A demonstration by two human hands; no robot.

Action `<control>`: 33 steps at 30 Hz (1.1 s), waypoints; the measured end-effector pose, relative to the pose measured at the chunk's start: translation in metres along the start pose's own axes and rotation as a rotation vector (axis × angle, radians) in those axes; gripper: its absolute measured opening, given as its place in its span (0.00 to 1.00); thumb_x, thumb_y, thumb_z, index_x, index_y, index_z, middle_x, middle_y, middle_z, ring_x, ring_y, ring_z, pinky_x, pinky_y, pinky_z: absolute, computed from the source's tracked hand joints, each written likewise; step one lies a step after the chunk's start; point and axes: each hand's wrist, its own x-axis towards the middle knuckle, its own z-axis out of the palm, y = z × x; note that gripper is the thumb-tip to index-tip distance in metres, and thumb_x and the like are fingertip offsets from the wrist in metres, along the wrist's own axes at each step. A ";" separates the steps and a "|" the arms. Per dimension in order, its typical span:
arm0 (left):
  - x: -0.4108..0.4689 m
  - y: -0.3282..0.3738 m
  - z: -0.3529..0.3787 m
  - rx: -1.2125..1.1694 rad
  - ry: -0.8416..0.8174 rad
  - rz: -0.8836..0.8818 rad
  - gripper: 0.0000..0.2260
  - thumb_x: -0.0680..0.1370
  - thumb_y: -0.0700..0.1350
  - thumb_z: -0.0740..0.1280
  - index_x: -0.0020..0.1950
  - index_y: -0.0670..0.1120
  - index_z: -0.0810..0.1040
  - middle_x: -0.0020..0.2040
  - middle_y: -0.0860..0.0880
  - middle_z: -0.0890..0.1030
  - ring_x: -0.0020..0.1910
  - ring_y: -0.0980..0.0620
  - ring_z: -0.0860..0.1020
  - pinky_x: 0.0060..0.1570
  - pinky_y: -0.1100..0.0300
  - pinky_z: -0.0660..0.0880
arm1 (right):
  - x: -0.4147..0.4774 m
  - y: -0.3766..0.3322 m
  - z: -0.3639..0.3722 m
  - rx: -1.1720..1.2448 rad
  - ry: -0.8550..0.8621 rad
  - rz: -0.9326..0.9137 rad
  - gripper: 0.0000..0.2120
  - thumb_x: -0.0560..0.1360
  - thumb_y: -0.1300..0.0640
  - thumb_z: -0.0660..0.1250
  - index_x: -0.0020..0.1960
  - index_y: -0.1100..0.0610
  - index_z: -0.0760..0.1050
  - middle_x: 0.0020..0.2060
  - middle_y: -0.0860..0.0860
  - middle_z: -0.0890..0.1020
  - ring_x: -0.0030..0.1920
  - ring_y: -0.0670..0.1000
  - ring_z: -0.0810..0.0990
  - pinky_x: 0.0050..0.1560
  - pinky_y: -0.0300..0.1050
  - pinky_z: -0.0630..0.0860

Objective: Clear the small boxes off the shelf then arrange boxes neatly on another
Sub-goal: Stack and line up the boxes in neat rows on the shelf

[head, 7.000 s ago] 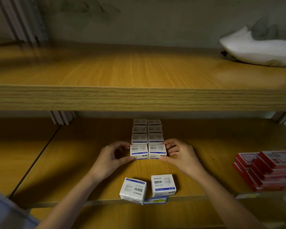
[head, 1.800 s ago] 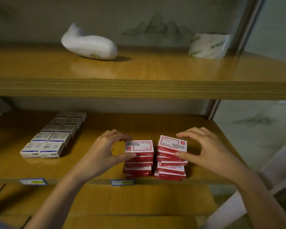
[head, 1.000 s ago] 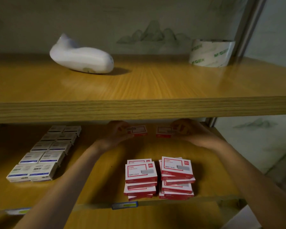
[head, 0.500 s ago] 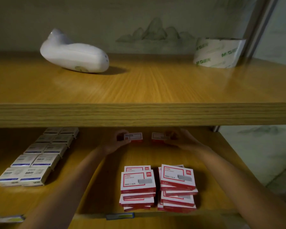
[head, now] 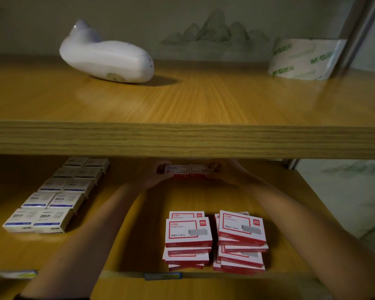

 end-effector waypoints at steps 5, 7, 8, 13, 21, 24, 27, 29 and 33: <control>0.003 -0.003 -0.005 0.062 -0.008 -0.032 0.18 0.72 0.42 0.70 0.61 0.42 0.75 0.61 0.40 0.75 0.61 0.42 0.72 0.61 0.44 0.68 | 0.006 -0.003 0.005 -0.004 0.001 0.009 0.20 0.71 0.58 0.69 0.61 0.59 0.71 0.56 0.55 0.76 0.47 0.45 0.73 0.41 0.32 0.72; -0.001 0.002 -0.008 0.142 -0.016 -0.039 0.20 0.73 0.46 0.69 0.63 0.42 0.73 0.63 0.41 0.74 0.63 0.42 0.70 0.63 0.45 0.66 | 0.003 -0.010 0.002 0.012 -0.021 0.006 0.21 0.71 0.59 0.69 0.61 0.61 0.69 0.54 0.54 0.75 0.45 0.43 0.73 0.37 0.28 0.72; -0.005 0.009 -0.010 0.190 -0.004 -0.039 0.22 0.73 0.49 0.69 0.64 0.42 0.72 0.64 0.41 0.73 0.64 0.42 0.69 0.64 0.46 0.65 | 0.000 -0.015 -0.002 0.039 -0.028 0.003 0.21 0.71 0.61 0.68 0.62 0.62 0.68 0.53 0.54 0.74 0.44 0.43 0.73 0.37 0.28 0.72; -0.069 0.069 -0.031 -0.177 0.184 0.028 0.09 0.73 0.46 0.69 0.53 0.49 0.79 0.55 0.51 0.79 0.58 0.55 0.75 0.56 0.63 0.70 | -0.044 -0.035 -0.041 0.101 0.058 -0.017 0.10 0.75 0.62 0.62 0.56 0.58 0.74 0.53 0.56 0.77 0.51 0.49 0.77 0.47 0.39 0.75; -0.171 0.103 -0.048 -0.150 -0.071 0.184 0.23 0.61 0.67 0.69 0.51 0.58 0.79 0.51 0.62 0.77 0.54 0.59 0.75 0.49 0.73 0.70 | -0.173 -0.063 -0.073 -0.059 -0.052 -0.080 0.22 0.65 0.27 0.57 0.55 0.33 0.69 0.51 0.31 0.73 0.53 0.37 0.72 0.45 0.33 0.72; -0.176 0.104 -0.041 -0.089 -0.045 0.178 0.24 0.59 0.66 0.70 0.51 0.58 0.78 0.51 0.65 0.75 0.54 0.60 0.74 0.49 0.69 0.72 | -0.183 -0.065 -0.067 -0.143 -0.042 -0.047 0.23 0.61 0.27 0.61 0.53 0.33 0.67 0.49 0.31 0.72 0.52 0.35 0.70 0.45 0.34 0.69; -0.178 0.103 -0.039 -0.080 -0.024 0.184 0.22 0.61 0.66 0.70 0.51 0.59 0.78 0.50 0.66 0.75 0.55 0.61 0.73 0.50 0.66 0.74 | -0.186 -0.067 -0.061 -0.125 0.006 -0.034 0.19 0.60 0.34 0.65 0.49 0.36 0.69 0.47 0.33 0.73 0.50 0.35 0.69 0.43 0.34 0.66; -0.178 0.101 -0.038 -0.081 -0.010 0.185 0.20 0.62 0.64 0.71 0.50 0.58 0.78 0.50 0.65 0.75 0.56 0.61 0.73 0.50 0.64 0.74 | -0.188 -0.067 -0.059 -0.115 0.010 -0.023 0.16 0.63 0.39 0.68 0.48 0.38 0.70 0.46 0.35 0.74 0.49 0.36 0.70 0.44 0.34 0.67; -0.178 0.099 -0.034 -0.067 0.007 0.232 0.18 0.65 0.62 0.70 0.50 0.57 0.78 0.52 0.63 0.74 0.58 0.58 0.70 0.52 0.64 0.71 | -0.190 -0.067 -0.057 -0.113 0.023 0.000 0.18 0.61 0.36 0.64 0.48 0.40 0.71 0.46 0.35 0.75 0.49 0.37 0.71 0.45 0.34 0.69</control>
